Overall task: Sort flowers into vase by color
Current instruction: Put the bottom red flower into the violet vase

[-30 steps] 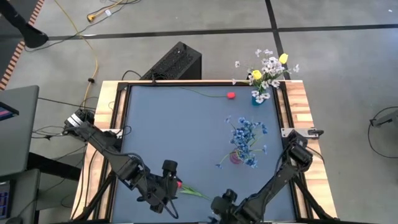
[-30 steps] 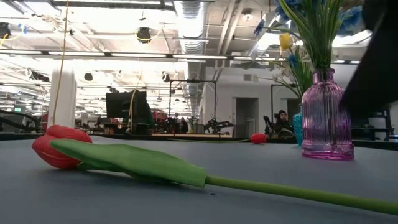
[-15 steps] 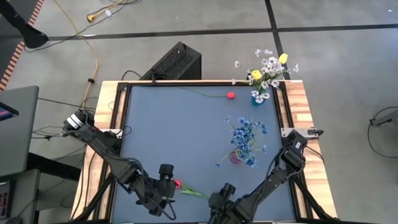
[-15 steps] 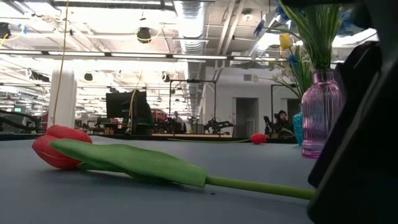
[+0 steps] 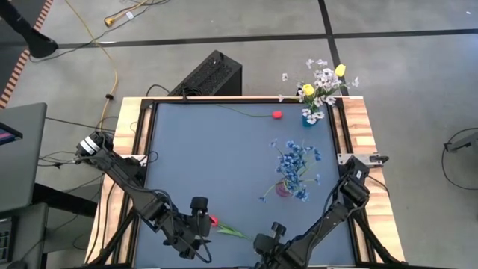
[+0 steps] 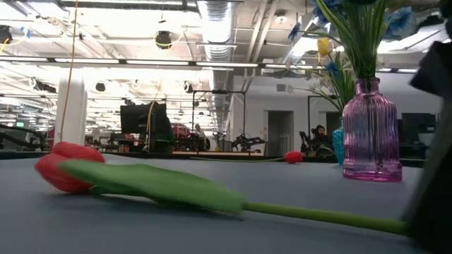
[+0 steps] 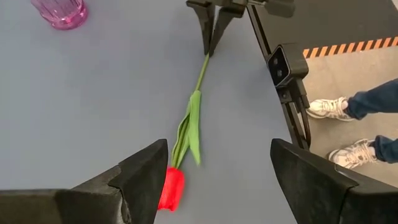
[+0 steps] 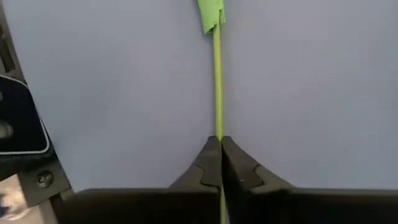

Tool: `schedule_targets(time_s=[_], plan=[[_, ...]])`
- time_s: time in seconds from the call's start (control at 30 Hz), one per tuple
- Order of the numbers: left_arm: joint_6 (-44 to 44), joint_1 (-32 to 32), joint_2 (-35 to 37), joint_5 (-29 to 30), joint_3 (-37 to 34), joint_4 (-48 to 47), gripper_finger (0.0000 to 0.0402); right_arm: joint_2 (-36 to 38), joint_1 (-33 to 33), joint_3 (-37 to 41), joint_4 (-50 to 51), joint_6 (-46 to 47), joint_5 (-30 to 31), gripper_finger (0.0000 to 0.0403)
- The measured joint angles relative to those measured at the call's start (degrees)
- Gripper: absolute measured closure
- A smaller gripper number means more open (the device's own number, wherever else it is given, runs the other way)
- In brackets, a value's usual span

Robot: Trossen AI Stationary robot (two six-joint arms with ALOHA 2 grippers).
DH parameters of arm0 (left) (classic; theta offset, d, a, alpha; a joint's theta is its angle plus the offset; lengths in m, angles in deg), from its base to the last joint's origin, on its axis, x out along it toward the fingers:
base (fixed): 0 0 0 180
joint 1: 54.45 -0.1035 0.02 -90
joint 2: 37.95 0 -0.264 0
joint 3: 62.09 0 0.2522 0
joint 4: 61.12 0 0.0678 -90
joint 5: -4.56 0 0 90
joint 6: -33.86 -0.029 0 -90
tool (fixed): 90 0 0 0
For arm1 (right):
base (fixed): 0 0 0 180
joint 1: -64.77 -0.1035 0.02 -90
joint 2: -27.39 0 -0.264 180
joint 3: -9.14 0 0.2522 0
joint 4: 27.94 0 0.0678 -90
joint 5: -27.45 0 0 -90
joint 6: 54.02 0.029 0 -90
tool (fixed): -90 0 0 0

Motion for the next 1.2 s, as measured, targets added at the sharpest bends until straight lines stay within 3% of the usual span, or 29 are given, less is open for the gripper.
schedule_targets(time_s=[0.07, 0.23, 0.5, 0.6, 0.73, 0.83, 0.97, 1.1, 1.2], plan=[[0.0, 0.0, 0.3, 0.1, 0.0, 0.4, 0.0130, 1.3, 0.2, 0.2, 1.1, 1.9, -1.3, 0.0387], [-2.1, 0.1, 4.1, 3.8, 0.0, 0.5, 0.0130, 7.3, 0.2, 0.3, 4.6, 2.2, -2.2, 0.0379], [-4.2, 0.1, 13.4, 16.8, -0.6, -0.7, 0.0130, 18.5, -0.5, 0.2, 8.3, 4.4, 7.0, 0.0387], [-2.3, 0.4, 17.7, 20.4, -3.9, -0.5, 0.0130, 21.7, -1.1, 0.1, 8.2, 4.7, 10.9, 0.0387], [2.3, 1.1, 26.0, 23.9, -11.2, 3.2, 0.0130, 23.8, -1.5, 0.2, 7.2, 3.4, 11.2, 0.0387], [5.4, 1.2, 31.7, 22.9, -18.5, 9.6, 0.0130, 25.7, -2.4, 0.1, 2.8, 0.1, 12.5, 0.0387], [6.8, 1.3, 36.4, 20.8, -28.4, 26.9, 0.0130, 27.1, -3.4, 0.1, -5.0, -5.8, 16.5, 0.0387], [3.9, 1.2, 35.5, 19.7, -35.2, 47.4, 0.0130, 28.5, -2.9, 0.1, -14.5, -13.2, 25.0, 0.0387], [-0.1, 0.8, 32.1, 19.8, -35.5, 58.7, 0.0130, 28.5, -1.9, 0.1, -22.1, -18.4, 30.3, 0.0387]])
